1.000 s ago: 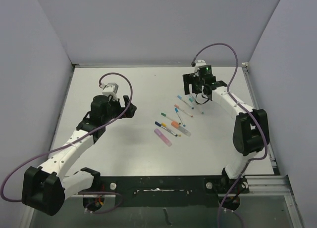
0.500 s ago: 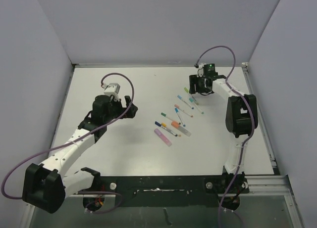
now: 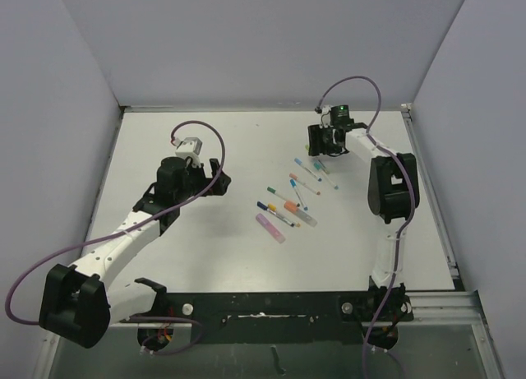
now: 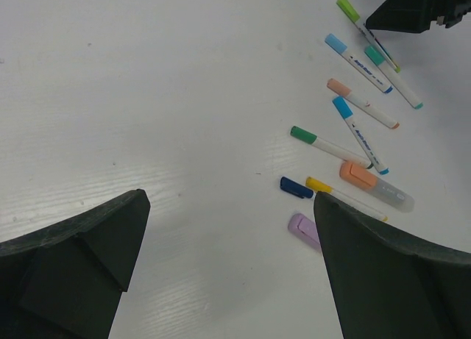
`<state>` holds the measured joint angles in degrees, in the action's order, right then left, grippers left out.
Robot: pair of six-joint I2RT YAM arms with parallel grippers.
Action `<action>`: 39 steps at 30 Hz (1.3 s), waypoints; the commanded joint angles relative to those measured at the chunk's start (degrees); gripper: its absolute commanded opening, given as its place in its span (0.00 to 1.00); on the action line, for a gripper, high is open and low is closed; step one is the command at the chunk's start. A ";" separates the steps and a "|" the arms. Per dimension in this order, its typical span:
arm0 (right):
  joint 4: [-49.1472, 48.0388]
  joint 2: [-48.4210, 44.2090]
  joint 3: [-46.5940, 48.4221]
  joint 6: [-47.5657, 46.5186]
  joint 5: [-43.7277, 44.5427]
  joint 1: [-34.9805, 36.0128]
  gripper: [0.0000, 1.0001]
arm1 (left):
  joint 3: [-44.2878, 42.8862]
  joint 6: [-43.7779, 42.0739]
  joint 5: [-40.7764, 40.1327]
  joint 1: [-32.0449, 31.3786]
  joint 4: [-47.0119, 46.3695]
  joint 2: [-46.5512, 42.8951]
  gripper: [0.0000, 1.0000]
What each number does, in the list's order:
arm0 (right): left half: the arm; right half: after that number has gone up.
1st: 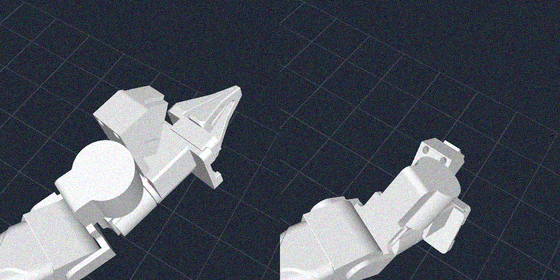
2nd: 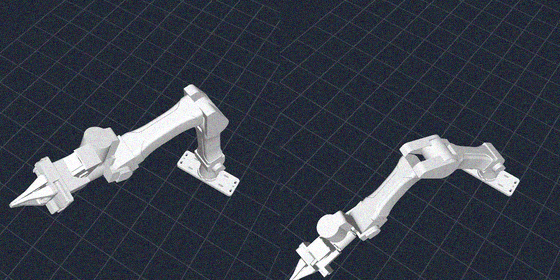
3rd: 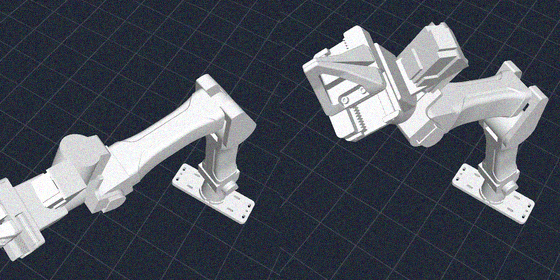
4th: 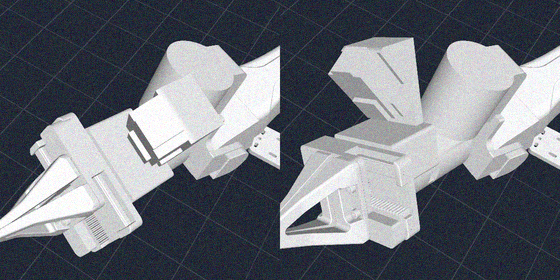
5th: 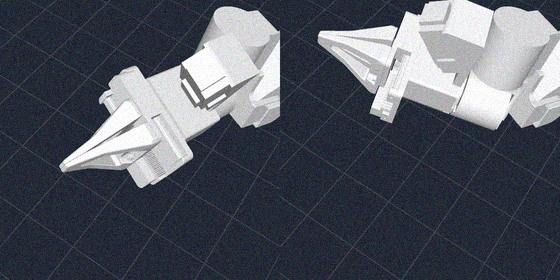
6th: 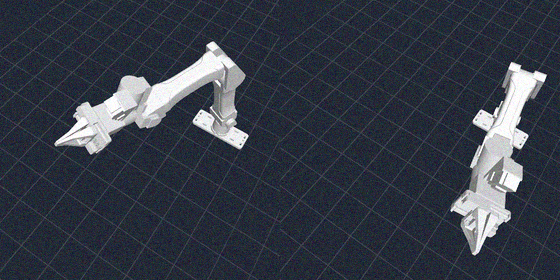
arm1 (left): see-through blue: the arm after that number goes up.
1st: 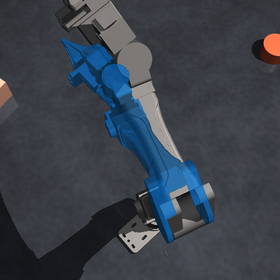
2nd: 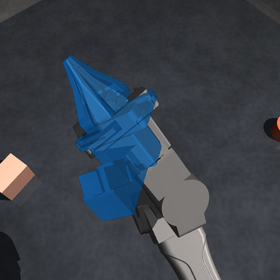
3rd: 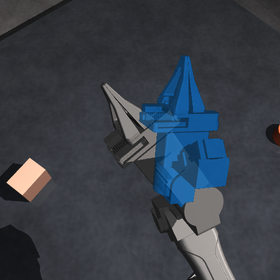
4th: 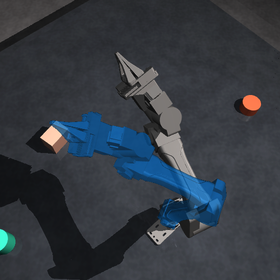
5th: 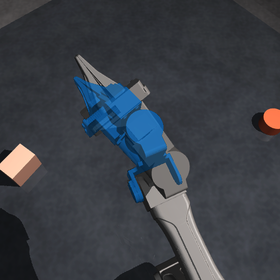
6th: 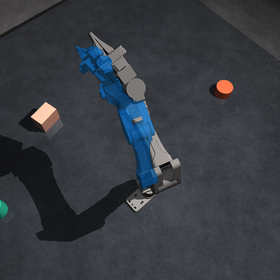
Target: Open the pen caps
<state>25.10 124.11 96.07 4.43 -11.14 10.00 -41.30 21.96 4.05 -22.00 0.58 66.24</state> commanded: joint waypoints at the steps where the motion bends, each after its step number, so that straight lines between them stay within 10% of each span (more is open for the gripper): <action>1: 0.48 1.15 4.26 -1.35 1.66 1.20 0.54 | -1.71 0.36 0.77 -0.24 -4.17 0.17 0.97; 27: 4.72 6.77 8.78 -2.43 5.48 1.63 0.41 | -1.04 0.54 0.78 -0.24 -5.86 0.74 0.97; 39: 6.86 8.51 10.35 -3.20 8.09 1.63 0.01 | -0.97 0.52 0.61 -0.24 -6.16 0.91 0.97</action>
<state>30.06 131.17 104.18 1.87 -4.54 11.66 -41.30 22.13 4.36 -22.02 -1.56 67.16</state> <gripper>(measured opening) 0.109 0.968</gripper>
